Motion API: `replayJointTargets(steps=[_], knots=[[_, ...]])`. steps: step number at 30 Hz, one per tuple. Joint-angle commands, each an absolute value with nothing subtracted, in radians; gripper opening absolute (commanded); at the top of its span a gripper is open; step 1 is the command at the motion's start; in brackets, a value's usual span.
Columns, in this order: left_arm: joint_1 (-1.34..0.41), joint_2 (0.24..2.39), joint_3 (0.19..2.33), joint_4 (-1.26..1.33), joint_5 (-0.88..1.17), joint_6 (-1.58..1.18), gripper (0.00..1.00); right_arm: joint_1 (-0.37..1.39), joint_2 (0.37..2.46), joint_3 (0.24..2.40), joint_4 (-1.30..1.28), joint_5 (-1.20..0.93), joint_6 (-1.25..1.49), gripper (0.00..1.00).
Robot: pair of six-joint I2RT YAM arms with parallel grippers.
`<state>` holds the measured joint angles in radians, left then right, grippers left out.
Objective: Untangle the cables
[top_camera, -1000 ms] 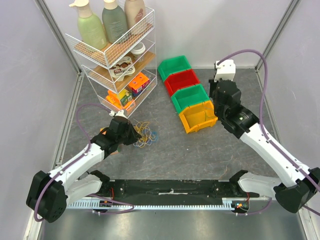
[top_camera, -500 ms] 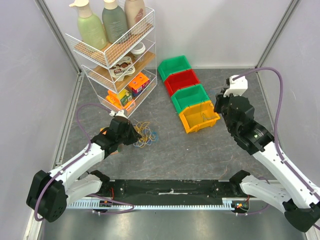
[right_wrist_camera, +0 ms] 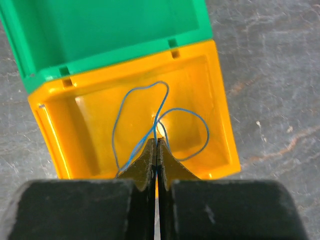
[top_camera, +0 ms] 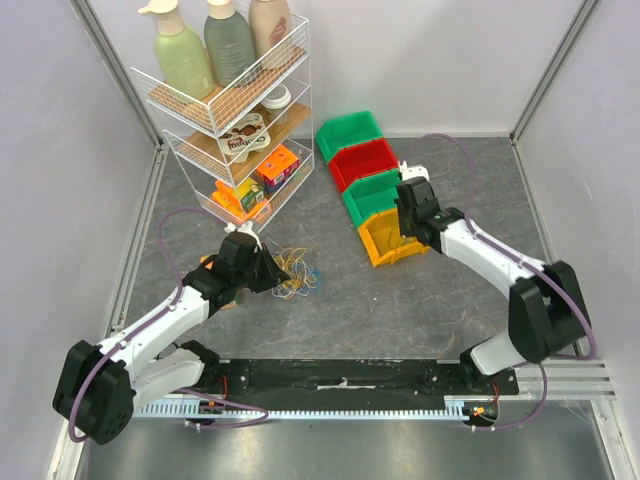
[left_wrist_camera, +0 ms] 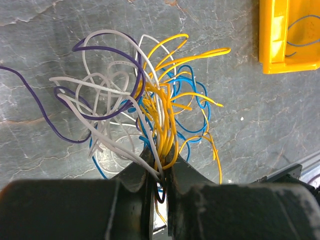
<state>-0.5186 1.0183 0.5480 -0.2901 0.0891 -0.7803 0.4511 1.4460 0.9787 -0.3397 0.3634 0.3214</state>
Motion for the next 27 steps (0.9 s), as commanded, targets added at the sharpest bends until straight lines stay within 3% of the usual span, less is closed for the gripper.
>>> replayJointTargets(steps=[1, 5, 10, 14, 16, 21, 24, 27], knots=[[-0.518, 1.008, 0.566, -0.258, 0.135, -0.785, 0.08, 0.446, 1.544, 1.121, -0.342, 0.293, 0.307, 0.0], [-0.517, 1.014, 0.574, -0.25, 0.158, -0.781, 0.08, 0.446, 1.627, 1.173, -0.34, 0.31, 0.298, 0.04], [-0.517, 1.022, 0.581, -0.244, 0.187, -0.773, 0.07, 0.492, 1.591, 1.218, -0.439, 0.443, 0.235, 0.64], [-0.517, 1.045, 0.574, -0.218, 0.198, -0.77, 0.08, 0.629, 1.478, 1.169, -0.451, 0.427, 0.239, 0.82], [-0.517, 1.068, 0.577, -0.221, 0.19, -0.762, 0.11, 0.673, 1.424, 1.088, -0.381, 0.225, 0.302, 0.84], [-0.517, 1.103, 0.572, -0.203, 0.216, -0.765, 0.15, 0.788, 1.396, 0.839, 0.099, -0.188, 0.506, 0.86], [-0.518, 1.108, 0.571, -0.198, 0.227, -0.772, 0.15, 0.811, 1.485, 0.874, 0.161, -0.227, 0.531, 0.8], [-0.517, 1.098, 0.557, -0.198, 0.222, -0.775, 0.17, 0.827, 1.543, 0.887, 0.233, -0.265, 0.515, 0.66]])
